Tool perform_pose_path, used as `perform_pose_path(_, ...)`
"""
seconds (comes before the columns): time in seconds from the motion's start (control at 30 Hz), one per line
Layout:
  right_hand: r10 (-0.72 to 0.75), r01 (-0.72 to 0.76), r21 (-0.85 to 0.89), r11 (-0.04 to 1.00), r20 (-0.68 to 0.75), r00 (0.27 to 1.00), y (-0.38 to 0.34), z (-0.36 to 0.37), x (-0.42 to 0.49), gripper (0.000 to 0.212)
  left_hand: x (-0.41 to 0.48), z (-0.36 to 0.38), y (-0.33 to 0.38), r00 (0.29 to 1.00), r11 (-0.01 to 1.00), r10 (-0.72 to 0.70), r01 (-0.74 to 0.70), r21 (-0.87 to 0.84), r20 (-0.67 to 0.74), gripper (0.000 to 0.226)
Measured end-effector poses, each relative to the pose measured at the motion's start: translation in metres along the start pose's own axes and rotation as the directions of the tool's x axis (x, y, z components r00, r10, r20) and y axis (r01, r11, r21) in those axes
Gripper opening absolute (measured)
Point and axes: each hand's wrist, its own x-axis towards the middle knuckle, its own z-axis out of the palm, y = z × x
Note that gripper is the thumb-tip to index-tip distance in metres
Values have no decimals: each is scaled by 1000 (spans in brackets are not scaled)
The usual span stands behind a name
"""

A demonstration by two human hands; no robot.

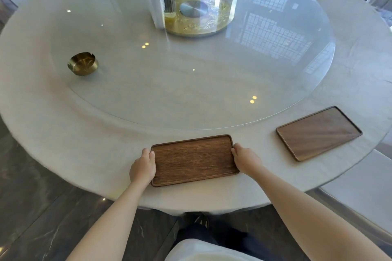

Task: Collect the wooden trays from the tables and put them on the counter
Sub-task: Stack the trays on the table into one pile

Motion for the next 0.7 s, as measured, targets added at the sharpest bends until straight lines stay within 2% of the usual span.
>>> perform_pose_path(0.13, -43, 43, -30, 999, 14, 999, 4, -5, 3, 29, -3, 1, 6, 994, 993, -99, 96, -62, -41, 31)
perform_pose_path(0.23, -75, 76, -31, 997, 5, 997, 12, -16, 7, 35, -8, -2, 26, 965, 968, -186, 146, -206, -186, 36)
perform_pose_path(0.3, -97, 97, -3, 995, -26, 995, 20, -30, 10, 37, -12, -1, 49, 946, 958, -174, 98, -271, -273, 40)
perform_pose_path(0.4, -118, 124, 50, 991, -109, 987, 41, -60, 16, 37, -21, 11, 95, 932, 974, -55, -29, -226, -358, 39)
perform_pose_path(0.5, -113, 130, 77, 989, -191, 975, 74, -93, 23, 34, -34, 33, 146, 941, 968, 7, -91, -232, -338, 37)
perform_pose_path(0.7, -23, 87, 199, 976, -302, 953, 171, -153, 34, 35, -64, 97, 240, 987, 943, 66, -110, -315, -147, 37)
